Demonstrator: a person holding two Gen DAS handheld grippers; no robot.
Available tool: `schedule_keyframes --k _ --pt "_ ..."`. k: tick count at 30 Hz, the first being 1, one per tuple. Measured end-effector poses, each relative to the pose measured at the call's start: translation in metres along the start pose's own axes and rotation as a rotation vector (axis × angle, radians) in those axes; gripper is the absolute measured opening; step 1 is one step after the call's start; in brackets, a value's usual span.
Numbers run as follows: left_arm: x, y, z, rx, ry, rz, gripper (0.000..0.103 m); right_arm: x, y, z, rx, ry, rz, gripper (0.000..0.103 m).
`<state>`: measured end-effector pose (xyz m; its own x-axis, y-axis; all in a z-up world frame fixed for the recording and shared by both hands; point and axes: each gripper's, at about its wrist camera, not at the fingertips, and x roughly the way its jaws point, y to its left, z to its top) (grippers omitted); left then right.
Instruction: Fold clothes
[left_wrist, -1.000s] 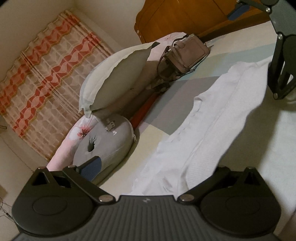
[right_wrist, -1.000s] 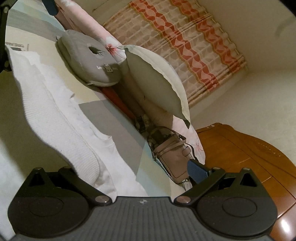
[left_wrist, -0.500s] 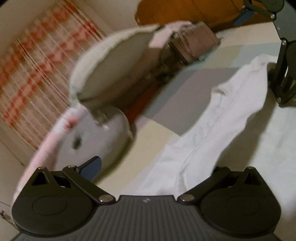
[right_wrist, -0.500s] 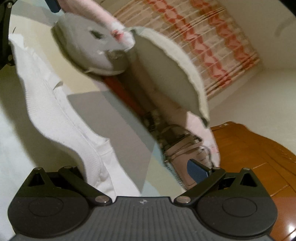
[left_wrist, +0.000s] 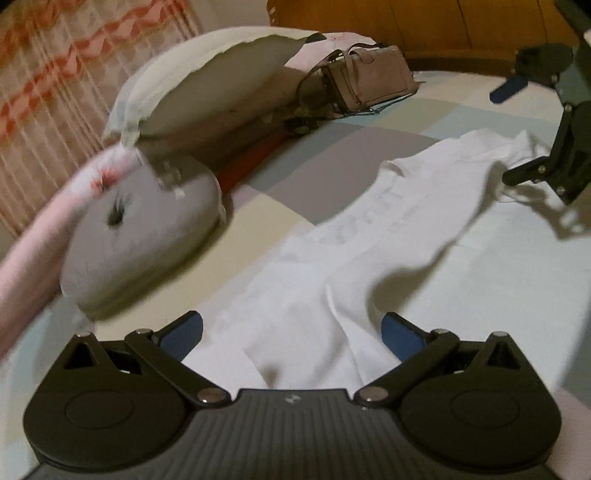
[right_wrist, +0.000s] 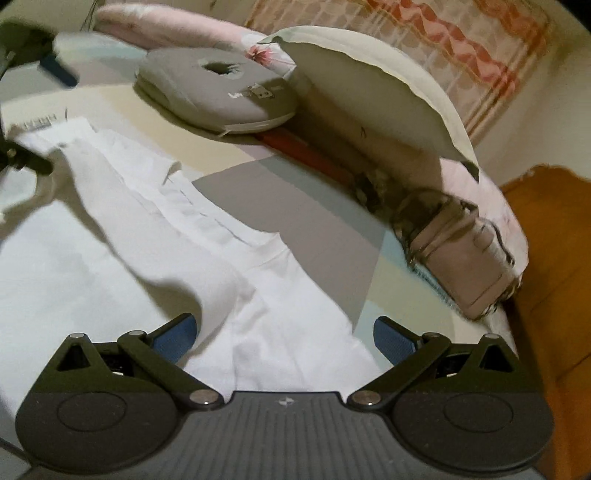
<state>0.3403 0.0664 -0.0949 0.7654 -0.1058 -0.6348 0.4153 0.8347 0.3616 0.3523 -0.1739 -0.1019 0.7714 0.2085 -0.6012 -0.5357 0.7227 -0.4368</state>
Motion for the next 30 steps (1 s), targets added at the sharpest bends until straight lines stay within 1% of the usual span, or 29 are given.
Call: schedule_keyframes --k 2,4,8,11,14,16,19,21,22,25,28,30 --pt "-0.005 -0.004 -0.008 0.012 0.016 -0.019 0.102 -0.001 0.000 -0.005 0.011 0.012 0.018 0.103" --pt "-0.006 -0.009 -0.016 0.037 0.042 -0.020 0.102 0.000 0.002 -0.007 0.009 0.017 0.020 0.103" --pt "-0.002 -0.014 -0.027 0.089 0.088 0.020 0.102 -0.001 0.007 -0.005 0.014 0.005 0.038 0.103" --pt "0.001 -0.016 -0.028 0.147 0.075 0.044 0.102 -0.001 0.011 -0.006 0.008 0.000 0.058 0.103" --pt "0.001 -0.016 -0.027 0.197 0.057 0.062 0.102 0.001 0.016 -0.009 -0.051 0.020 0.050 0.103" --pt "0.002 -0.011 -0.025 0.203 0.051 0.084 0.102 0.000 0.018 -0.012 -0.094 0.026 0.071 0.103" --pt "0.006 0.001 -0.020 0.157 0.045 0.098 0.102 0.001 0.016 -0.016 -0.144 0.022 0.077 0.103" --pt "0.009 0.012 -0.018 0.099 0.038 0.092 0.102 0.002 0.011 -0.014 -0.129 0.029 0.084 0.103" --pt "0.011 0.017 -0.017 0.072 0.039 0.095 0.102 0.001 0.008 -0.013 -0.123 0.031 0.105 0.103" --pt "0.017 0.032 -0.015 -0.006 0.039 0.101 0.102 -0.012 0.007 -0.015 -0.202 0.012 0.154 0.103" --pt "0.023 0.050 -0.014 -0.078 0.031 0.097 0.102 -0.010 0.002 -0.018 -0.226 0.024 0.142 0.103" --pt "0.028 0.067 -0.011 -0.155 0.034 0.096 0.102 -0.009 -0.001 -0.019 -0.238 0.034 0.130 0.103"
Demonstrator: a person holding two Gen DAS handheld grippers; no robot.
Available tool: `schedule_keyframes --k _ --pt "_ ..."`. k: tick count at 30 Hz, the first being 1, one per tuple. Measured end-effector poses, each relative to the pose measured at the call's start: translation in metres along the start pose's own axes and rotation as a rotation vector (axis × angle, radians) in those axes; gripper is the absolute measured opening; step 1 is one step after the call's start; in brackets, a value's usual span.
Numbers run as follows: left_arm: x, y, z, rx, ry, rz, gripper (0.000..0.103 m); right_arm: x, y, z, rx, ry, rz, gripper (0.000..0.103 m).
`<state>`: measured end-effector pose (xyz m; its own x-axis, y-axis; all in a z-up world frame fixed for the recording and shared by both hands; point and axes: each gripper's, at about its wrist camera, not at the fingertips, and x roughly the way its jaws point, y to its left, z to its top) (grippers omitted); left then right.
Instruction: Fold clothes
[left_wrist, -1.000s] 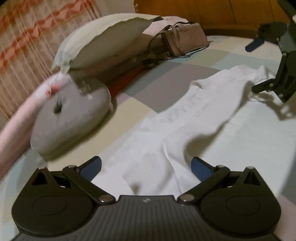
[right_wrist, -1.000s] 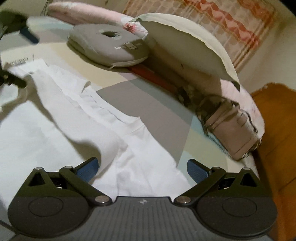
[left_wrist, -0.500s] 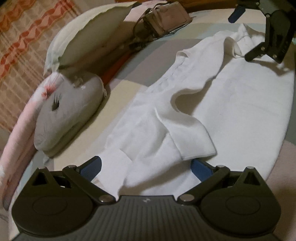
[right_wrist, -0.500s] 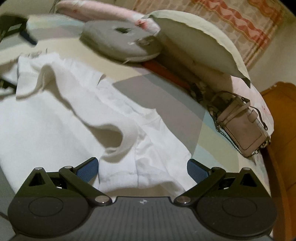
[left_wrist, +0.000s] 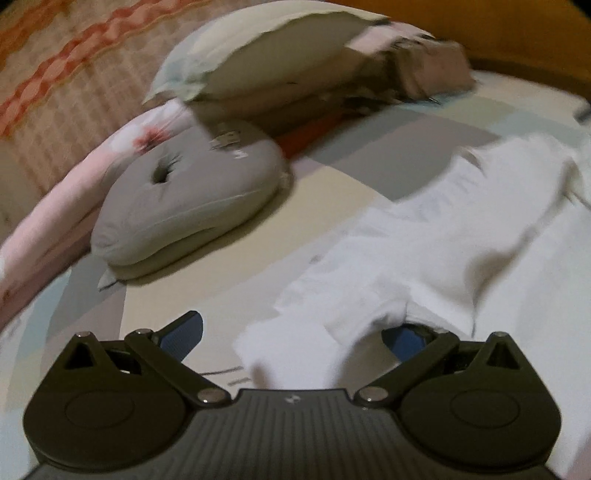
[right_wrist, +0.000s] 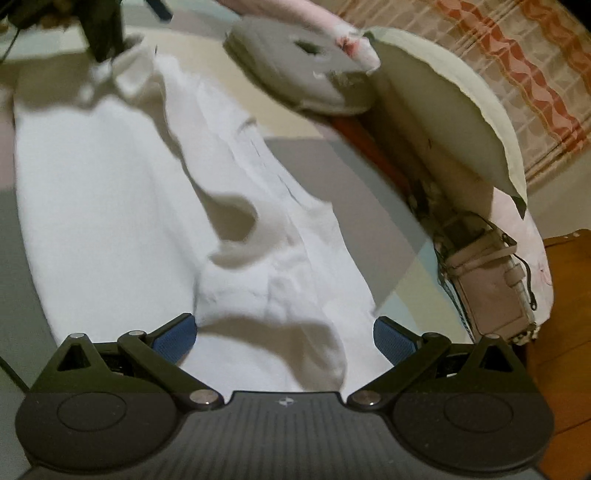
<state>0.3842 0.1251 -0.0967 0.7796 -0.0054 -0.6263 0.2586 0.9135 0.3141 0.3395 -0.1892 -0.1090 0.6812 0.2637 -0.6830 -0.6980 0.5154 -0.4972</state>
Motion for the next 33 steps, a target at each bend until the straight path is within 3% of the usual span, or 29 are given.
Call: schedule_keyframes --k 6,10,16,22,27,31,33 --pt "0.028 0.040 0.004 -0.254 0.051 -0.074 0.102 0.001 -0.014 -0.004 0.002 0.009 -0.013 0.103" --pt "0.036 0.041 0.000 -0.263 0.074 -0.070 0.102 -0.009 -0.027 -0.009 0.013 0.004 0.032 0.103" --pt "0.043 0.042 -0.005 -0.273 0.100 -0.062 0.102 -0.006 -0.038 -0.016 0.042 0.023 0.022 0.103" --pt "0.032 0.043 -0.001 -0.257 0.103 -0.061 0.102 -0.026 -0.066 -0.022 0.222 -0.095 0.027 0.103" --pt "0.023 0.044 0.003 -0.243 0.106 -0.061 0.102 -0.025 -0.068 -0.031 0.212 -0.042 -0.049 0.103" --pt "0.015 0.045 0.006 -0.232 0.108 -0.060 0.102 -0.022 -0.076 -0.038 0.277 -0.032 -0.093 0.103" --pt "0.012 0.045 0.007 -0.226 0.109 -0.060 0.102 -0.016 -0.077 -0.040 0.295 -0.009 -0.057 0.103"
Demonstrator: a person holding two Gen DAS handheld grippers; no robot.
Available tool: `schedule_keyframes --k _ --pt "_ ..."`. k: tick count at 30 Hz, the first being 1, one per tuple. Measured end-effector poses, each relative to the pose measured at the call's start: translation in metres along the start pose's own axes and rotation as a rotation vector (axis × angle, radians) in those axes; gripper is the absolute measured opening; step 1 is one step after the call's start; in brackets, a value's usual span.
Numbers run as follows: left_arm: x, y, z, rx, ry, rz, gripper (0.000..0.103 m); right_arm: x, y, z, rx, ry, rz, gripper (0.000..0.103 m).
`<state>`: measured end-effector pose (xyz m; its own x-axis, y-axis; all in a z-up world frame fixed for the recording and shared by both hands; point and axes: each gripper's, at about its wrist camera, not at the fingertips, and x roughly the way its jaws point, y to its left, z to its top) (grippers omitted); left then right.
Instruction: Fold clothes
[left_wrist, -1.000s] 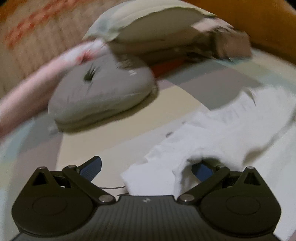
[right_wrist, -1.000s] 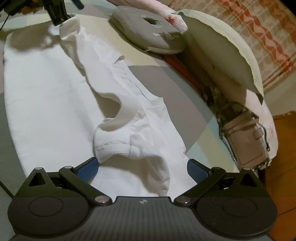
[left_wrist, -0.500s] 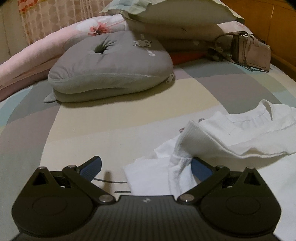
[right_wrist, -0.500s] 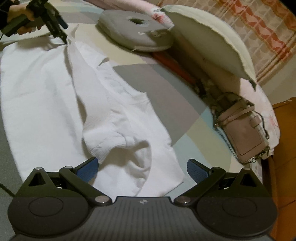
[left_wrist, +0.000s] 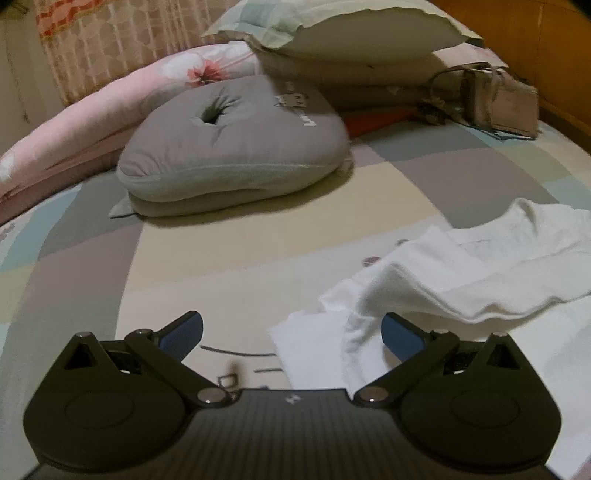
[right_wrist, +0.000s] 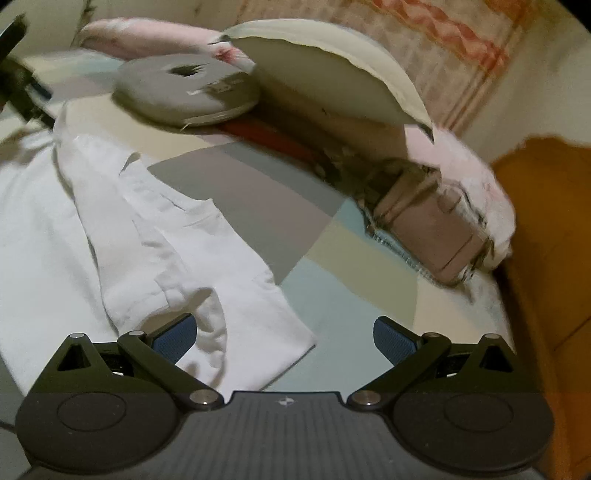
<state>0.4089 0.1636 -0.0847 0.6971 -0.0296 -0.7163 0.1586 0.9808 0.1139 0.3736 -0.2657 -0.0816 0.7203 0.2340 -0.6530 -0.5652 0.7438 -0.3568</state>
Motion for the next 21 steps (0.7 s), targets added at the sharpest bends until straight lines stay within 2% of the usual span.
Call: schedule_keyframes --k 2,5,7,9,12,13,17,19,21 --pt "-0.005 -0.004 0.000 0.020 0.004 -0.016 0.102 0.010 0.013 -0.001 -0.083 0.037 -0.018 0.103" --pt "-0.012 -0.016 0.000 0.069 0.016 -0.061 0.102 0.022 0.030 0.007 -0.148 0.035 0.014 0.103" --pt "-0.013 -0.027 0.000 0.108 0.023 -0.095 0.102 0.026 0.027 0.014 -0.119 0.007 0.059 0.103" --pt "-0.011 -0.038 0.001 0.152 0.032 -0.122 0.102 0.033 0.016 0.021 -0.053 -0.008 0.074 0.103" --pt "0.005 -0.051 0.005 0.185 0.027 -0.048 0.102 0.048 -0.009 0.022 0.116 -0.001 0.081 0.103" --pt "0.010 -0.051 0.007 0.173 0.023 -0.023 0.102 0.051 -0.017 0.020 0.181 -0.003 0.079 0.103" --pt "0.029 -0.031 0.016 0.010 0.004 0.057 0.102 0.065 -0.045 0.011 0.416 -0.001 0.062 0.103" --pt "0.036 -0.023 0.020 -0.057 -0.003 0.088 0.102 0.066 -0.048 0.008 0.469 0.001 0.036 0.103" --pt "0.027 -0.023 0.015 -0.049 -0.011 0.068 0.102 0.058 -0.045 0.007 0.460 -0.024 0.000 0.103"
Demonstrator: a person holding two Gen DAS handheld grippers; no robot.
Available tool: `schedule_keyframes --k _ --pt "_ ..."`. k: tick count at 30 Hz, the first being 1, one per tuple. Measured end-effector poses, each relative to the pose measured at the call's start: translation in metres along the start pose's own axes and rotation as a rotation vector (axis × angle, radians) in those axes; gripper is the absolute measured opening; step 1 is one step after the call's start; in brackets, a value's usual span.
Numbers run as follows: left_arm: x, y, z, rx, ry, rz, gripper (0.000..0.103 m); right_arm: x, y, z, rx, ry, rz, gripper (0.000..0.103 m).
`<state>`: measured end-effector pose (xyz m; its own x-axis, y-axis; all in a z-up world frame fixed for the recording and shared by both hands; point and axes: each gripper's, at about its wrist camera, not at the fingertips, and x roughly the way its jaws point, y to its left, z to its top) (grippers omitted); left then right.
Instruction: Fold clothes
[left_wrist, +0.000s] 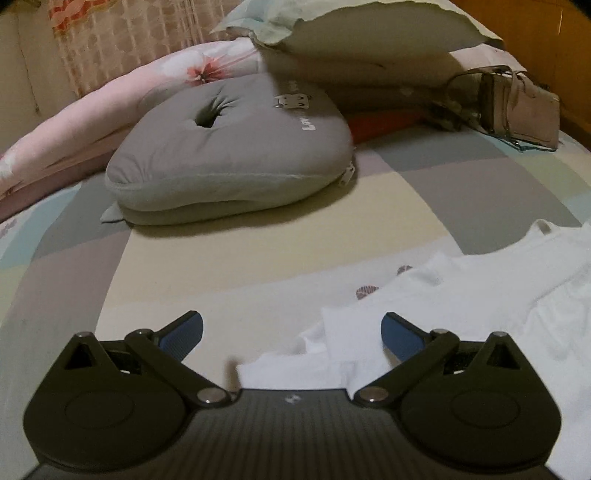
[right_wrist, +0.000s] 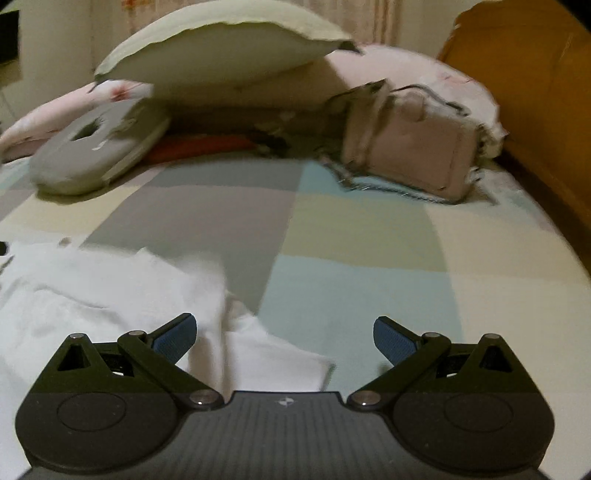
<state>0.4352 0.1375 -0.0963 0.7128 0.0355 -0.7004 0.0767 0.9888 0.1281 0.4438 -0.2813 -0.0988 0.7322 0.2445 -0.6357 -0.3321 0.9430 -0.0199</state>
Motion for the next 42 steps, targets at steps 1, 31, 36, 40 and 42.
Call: schedule_keyframes --k 1,31,36,40,42 --pt "-0.005 0.000 -0.002 0.008 -0.006 -0.014 0.102 -0.004 0.002 -0.001 -0.009 -0.018 -0.015 0.103" --pt "-0.094 -0.065 -0.113 0.037 0.101 -0.355 0.102 -0.108 0.086 -0.101 -0.152 0.050 0.346 0.103" --pt "-0.109 -0.047 -0.127 -0.035 0.122 -0.323 0.102 -0.110 0.069 -0.124 -0.069 0.108 0.316 0.103" --pt "-0.128 -0.047 -0.128 -0.002 0.076 -0.268 0.102 -0.129 0.066 -0.127 -0.047 0.107 0.302 0.103" --pt "-0.132 -0.059 -0.126 0.058 0.039 -0.234 0.102 -0.137 0.072 -0.126 -0.072 0.087 0.281 0.103"
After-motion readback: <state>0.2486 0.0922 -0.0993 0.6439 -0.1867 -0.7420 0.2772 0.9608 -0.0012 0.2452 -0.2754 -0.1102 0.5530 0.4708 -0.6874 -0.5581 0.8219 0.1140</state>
